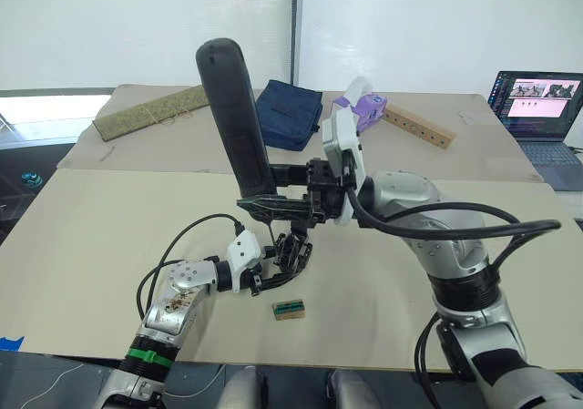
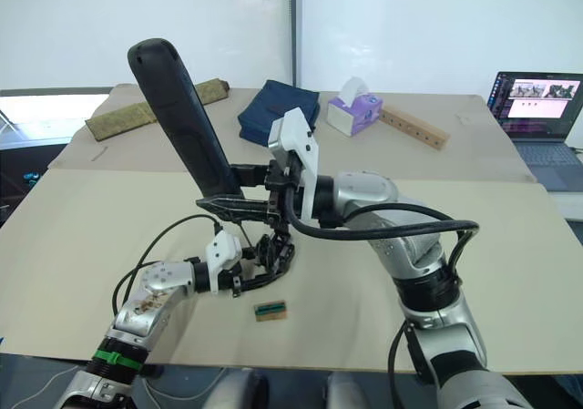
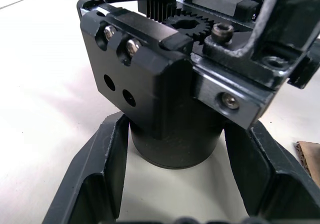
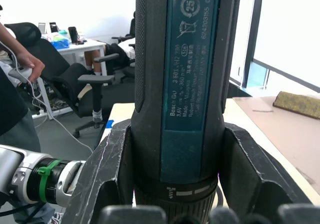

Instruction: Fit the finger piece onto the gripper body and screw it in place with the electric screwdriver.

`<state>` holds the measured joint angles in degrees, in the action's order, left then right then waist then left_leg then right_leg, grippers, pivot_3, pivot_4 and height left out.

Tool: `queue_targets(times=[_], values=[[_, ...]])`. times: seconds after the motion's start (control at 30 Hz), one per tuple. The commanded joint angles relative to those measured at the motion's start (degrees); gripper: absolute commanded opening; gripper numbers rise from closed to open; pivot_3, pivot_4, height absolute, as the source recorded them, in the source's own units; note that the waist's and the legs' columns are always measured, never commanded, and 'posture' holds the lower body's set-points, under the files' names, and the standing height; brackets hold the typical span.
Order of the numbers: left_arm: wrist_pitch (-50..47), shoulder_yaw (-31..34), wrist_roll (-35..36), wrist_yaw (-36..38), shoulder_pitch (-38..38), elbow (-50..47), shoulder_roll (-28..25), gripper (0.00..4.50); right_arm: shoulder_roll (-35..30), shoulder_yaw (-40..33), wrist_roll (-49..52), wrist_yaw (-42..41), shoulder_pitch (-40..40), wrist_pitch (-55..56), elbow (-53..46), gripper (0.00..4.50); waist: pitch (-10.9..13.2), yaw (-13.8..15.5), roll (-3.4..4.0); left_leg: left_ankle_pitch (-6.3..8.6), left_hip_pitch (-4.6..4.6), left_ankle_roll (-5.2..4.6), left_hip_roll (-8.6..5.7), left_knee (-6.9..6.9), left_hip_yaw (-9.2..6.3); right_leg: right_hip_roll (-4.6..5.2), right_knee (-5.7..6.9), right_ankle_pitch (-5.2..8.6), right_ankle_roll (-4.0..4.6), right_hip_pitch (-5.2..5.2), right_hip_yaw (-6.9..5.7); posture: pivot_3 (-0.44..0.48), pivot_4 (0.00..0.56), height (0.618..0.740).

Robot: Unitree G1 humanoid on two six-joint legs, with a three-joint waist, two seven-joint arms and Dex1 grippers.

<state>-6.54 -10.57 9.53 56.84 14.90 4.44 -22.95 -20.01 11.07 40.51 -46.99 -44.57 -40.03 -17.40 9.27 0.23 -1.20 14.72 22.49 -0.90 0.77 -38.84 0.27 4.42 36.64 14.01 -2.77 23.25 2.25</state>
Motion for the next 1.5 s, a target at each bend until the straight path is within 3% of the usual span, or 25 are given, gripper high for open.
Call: queue_targets(times=[0.03,1.5], values=[[-2.0,-2.8,-0.5,0.7,-1.7,-0.1,-0.2,2.37,0.6,-1.2,-0.3,-0.8,-0.6,2.1,-1.5,1.93,0.0,0.0,0.00,0.00,0.00,0.00,0.00,0.00,0.00,0.00,0.00,0.00,0.00,0.00,0.00,0.000,0.150,0.740],[-2.7,-2.7,-0.5,0.5,-2.2,-0.2,-0.3,2.37,2.8,-1.5,-4.2,-2.2,2.9,4.0,-0.9,1.93,0.0,-0.2,0.00,0.00,0.00,0.00,0.00,0.01,-0.01,0.00,-0.01,0.00,0.00,0.00,-0.01,0.000,0.150,0.740]])
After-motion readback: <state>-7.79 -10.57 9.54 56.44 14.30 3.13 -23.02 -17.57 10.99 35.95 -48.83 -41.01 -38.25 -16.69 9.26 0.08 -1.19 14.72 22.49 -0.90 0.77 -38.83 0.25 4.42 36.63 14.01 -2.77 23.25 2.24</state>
